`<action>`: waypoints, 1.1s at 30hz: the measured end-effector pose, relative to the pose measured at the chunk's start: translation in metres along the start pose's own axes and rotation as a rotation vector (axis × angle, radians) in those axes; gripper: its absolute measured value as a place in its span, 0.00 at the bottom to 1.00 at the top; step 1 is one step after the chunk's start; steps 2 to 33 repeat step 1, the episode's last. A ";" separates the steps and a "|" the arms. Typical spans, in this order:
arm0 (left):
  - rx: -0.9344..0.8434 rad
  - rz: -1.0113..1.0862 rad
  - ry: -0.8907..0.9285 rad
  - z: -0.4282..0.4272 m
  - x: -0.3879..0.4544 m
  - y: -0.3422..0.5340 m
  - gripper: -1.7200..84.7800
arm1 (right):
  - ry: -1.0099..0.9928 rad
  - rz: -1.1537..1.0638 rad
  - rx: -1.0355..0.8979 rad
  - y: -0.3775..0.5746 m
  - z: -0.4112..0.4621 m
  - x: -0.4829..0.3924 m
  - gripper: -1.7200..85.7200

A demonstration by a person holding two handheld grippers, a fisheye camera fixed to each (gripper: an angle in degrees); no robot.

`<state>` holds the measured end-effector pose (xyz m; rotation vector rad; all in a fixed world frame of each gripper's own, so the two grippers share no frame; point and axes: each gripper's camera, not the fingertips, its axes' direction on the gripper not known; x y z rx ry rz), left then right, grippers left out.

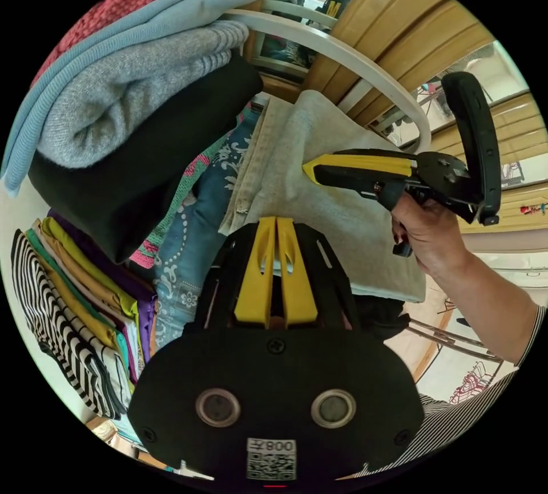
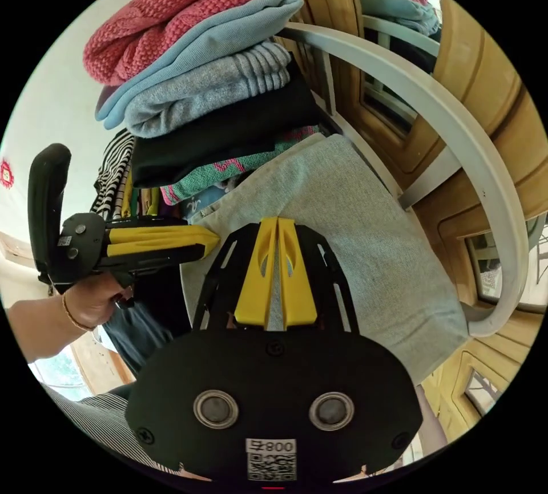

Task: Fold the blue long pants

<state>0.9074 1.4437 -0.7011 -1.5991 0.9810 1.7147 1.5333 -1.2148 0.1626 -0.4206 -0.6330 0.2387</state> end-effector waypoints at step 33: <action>-0.002 -0.012 0.019 -0.001 -0.005 0.003 0.02 | 0.030 -0.027 -0.002 0.001 0.005 -0.008 0.02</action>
